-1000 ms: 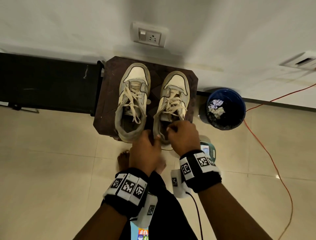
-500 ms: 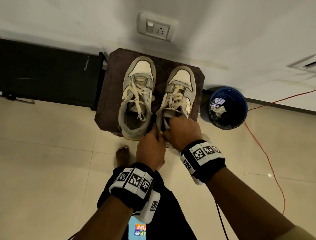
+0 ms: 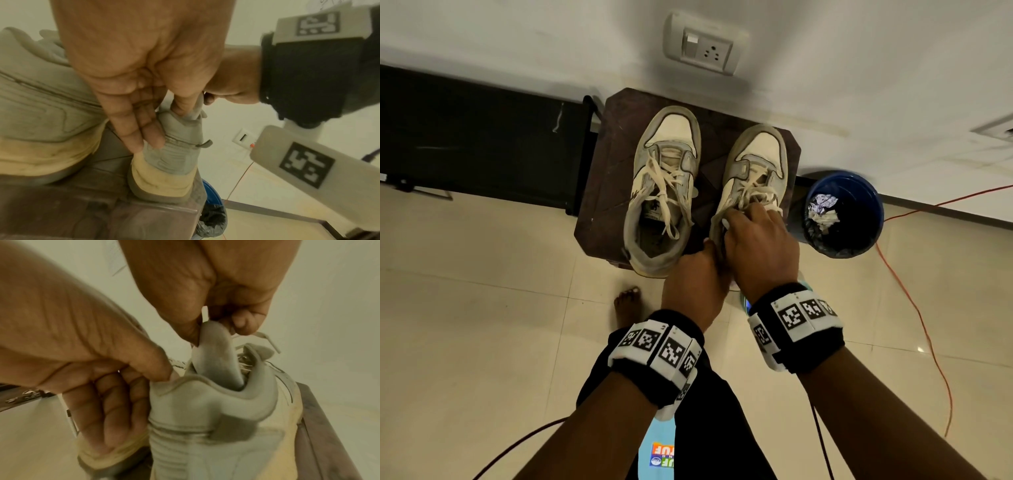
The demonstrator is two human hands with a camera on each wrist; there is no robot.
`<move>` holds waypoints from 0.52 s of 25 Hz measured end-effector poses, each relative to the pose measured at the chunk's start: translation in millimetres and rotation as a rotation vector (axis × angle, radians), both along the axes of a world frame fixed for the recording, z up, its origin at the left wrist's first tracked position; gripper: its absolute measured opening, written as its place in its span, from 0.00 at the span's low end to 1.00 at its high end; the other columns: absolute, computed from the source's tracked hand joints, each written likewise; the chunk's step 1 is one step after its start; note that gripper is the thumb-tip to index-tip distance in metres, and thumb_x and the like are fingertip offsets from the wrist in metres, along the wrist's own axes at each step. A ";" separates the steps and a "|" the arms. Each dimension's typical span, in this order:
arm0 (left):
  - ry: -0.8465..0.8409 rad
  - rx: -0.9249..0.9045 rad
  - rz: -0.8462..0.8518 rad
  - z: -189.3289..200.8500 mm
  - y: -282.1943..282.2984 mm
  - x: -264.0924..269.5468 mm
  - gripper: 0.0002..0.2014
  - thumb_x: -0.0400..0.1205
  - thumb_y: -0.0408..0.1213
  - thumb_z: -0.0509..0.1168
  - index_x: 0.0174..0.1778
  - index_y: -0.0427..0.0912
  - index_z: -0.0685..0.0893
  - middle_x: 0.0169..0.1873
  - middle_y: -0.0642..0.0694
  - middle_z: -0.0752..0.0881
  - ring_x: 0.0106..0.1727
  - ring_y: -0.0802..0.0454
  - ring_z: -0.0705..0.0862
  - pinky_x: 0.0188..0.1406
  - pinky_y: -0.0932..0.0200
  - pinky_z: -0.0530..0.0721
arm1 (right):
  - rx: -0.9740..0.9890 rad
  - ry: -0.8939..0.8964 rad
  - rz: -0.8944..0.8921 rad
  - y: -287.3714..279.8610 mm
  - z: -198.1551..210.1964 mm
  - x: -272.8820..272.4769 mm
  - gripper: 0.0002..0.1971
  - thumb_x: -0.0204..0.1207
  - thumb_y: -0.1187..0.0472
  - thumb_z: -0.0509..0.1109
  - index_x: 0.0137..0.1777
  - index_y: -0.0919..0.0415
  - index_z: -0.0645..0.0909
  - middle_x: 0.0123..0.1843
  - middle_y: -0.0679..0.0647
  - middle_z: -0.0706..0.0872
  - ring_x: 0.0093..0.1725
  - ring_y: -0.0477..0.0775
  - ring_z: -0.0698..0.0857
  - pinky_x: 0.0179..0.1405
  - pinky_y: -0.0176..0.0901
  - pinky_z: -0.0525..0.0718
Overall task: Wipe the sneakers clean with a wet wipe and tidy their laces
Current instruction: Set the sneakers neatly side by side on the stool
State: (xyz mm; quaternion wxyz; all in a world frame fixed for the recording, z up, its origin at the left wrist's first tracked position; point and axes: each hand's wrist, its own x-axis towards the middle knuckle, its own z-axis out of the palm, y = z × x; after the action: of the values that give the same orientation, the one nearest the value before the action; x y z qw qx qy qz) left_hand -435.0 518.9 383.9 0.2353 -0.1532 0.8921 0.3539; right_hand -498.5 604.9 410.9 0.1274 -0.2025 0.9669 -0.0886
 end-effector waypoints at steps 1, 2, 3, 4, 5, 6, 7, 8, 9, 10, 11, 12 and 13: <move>0.019 0.050 0.052 -1.1 -1.4 0.8 0.14 0.83 0.43 0.57 0.58 0.39 0.78 0.38 0.43 0.88 0.37 0.45 0.86 0.33 0.55 0.80 | 0.013 -0.001 0.060 1.6 0.8 -1.1 0.17 0.77 0.52 0.59 0.58 0.60 0.82 0.53 0.61 0.85 0.51 0.66 0.83 0.42 0.52 0.81; 0.022 0.103 0.121 -2.7 -1.6 2.0 0.13 0.84 0.45 0.55 0.56 0.41 0.78 0.36 0.43 0.88 0.36 0.44 0.86 0.35 0.52 0.84 | 0.024 -0.024 0.096 5.5 1.7 -0.7 0.17 0.76 0.54 0.65 0.62 0.60 0.80 0.55 0.61 0.86 0.53 0.66 0.83 0.47 0.53 0.81; 0.042 0.138 0.162 -4.0 -0.8 4.0 0.15 0.84 0.48 0.54 0.58 0.43 0.77 0.36 0.44 0.88 0.37 0.44 0.87 0.38 0.48 0.86 | 0.018 -0.067 0.094 10.6 1.9 2.2 0.18 0.74 0.56 0.69 0.63 0.60 0.78 0.56 0.60 0.86 0.54 0.65 0.83 0.49 0.53 0.81; 0.046 0.156 0.179 -3.8 1.3 6.2 0.18 0.83 0.51 0.52 0.62 0.45 0.76 0.38 0.44 0.88 0.39 0.44 0.87 0.42 0.45 0.86 | -0.010 -0.088 0.039 15.9 4.1 5.0 0.18 0.72 0.57 0.72 0.62 0.60 0.77 0.54 0.60 0.87 0.52 0.65 0.83 0.48 0.51 0.80; 0.044 0.176 0.193 -5.6 4.0 9.2 0.22 0.82 0.54 0.51 0.68 0.48 0.73 0.41 0.44 0.89 0.43 0.43 0.88 0.46 0.44 0.86 | -0.043 -0.089 -0.028 21.1 5.1 7.8 0.17 0.72 0.58 0.72 0.59 0.60 0.77 0.52 0.59 0.88 0.50 0.65 0.84 0.45 0.51 0.80; 0.027 0.186 0.213 -6.2 5.9 10.8 0.25 0.81 0.56 0.50 0.72 0.49 0.69 0.46 0.44 0.89 0.49 0.41 0.87 0.51 0.42 0.85 | -0.039 -0.091 -0.062 24.3 5.6 11.3 0.15 0.72 0.58 0.71 0.57 0.59 0.77 0.50 0.59 0.88 0.47 0.65 0.84 0.42 0.50 0.80; 0.009 0.201 0.238 -8.0 7.7 11.6 0.26 0.82 0.55 0.50 0.75 0.50 0.67 0.51 0.43 0.89 0.53 0.40 0.86 0.54 0.42 0.84 | 0.004 -0.095 -0.038 26.3 5.8 15.4 0.14 0.73 0.58 0.70 0.58 0.58 0.78 0.49 0.58 0.88 0.46 0.65 0.85 0.40 0.50 0.81; -0.014 0.217 0.257 -9.1 9.4 11.4 0.26 0.83 0.53 0.50 0.77 0.50 0.65 0.53 0.42 0.88 0.55 0.39 0.86 0.56 0.41 0.84 | 0.052 -0.105 0.028 28.4 4.0 18.9 0.15 0.73 0.60 0.70 0.60 0.57 0.78 0.50 0.57 0.88 0.45 0.65 0.85 0.37 0.49 0.82; -0.031 0.231 0.267 -8.9 10.8 11.0 0.25 0.84 0.51 0.51 0.77 0.49 0.64 0.54 0.41 0.88 0.56 0.39 0.85 0.57 0.41 0.83 | 0.085 -0.104 0.119 31.4 0.6 21.1 0.19 0.72 0.62 0.71 0.63 0.56 0.79 0.51 0.56 0.88 0.45 0.65 0.85 0.34 0.49 0.82; -0.036 0.237 0.272 -7.0 12.0 9.6 0.24 0.85 0.48 0.52 0.78 0.48 0.64 0.54 0.41 0.88 0.55 0.39 0.86 0.56 0.42 0.84 | 0.121 -0.101 0.202 33.3 -1.8 20.4 0.21 0.71 0.63 0.72 0.65 0.56 0.80 0.53 0.56 0.88 0.44 0.65 0.85 0.31 0.48 0.81; -0.032 0.234 0.272 -5.9 12.4 8.4 0.23 0.85 0.47 0.53 0.77 0.47 0.65 0.53 0.41 0.88 0.55 0.40 0.86 0.56 0.42 0.84 | 0.162 -0.105 0.269 32.3 -1.6 17.3 0.21 0.72 0.64 0.71 0.66 0.56 0.80 0.54 0.55 0.88 0.45 0.64 0.84 0.30 0.47 0.80; -0.028 0.224 0.271 -5.3 12.6 6.3 0.23 0.85 0.46 0.53 0.76 0.45 0.66 0.52 0.41 0.88 0.54 0.40 0.86 0.55 0.43 0.84 | 0.222 -0.125 0.318 28.7 2.1 12.7 0.18 0.74 0.63 0.69 0.64 0.55 0.80 0.54 0.54 0.88 0.46 0.63 0.83 0.30 0.46 0.77; -0.026 0.208 0.269 -8.0 11.8 5.0 0.22 0.85 0.45 0.54 0.75 0.44 0.67 0.50 0.41 0.88 0.53 0.40 0.86 0.54 0.43 0.84 | 0.286 -0.151 0.353 23.2 4.4 8.6 0.14 0.76 0.62 0.66 0.62 0.56 0.80 0.53 0.54 0.87 0.48 0.62 0.83 0.32 0.46 0.75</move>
State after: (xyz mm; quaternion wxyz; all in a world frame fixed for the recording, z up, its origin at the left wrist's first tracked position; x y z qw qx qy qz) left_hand -430.0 530.7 376.0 0.2119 -0.2505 0.8190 0.4708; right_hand -489.9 628.2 415.4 0.2400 -0.3410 0.9070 0.0582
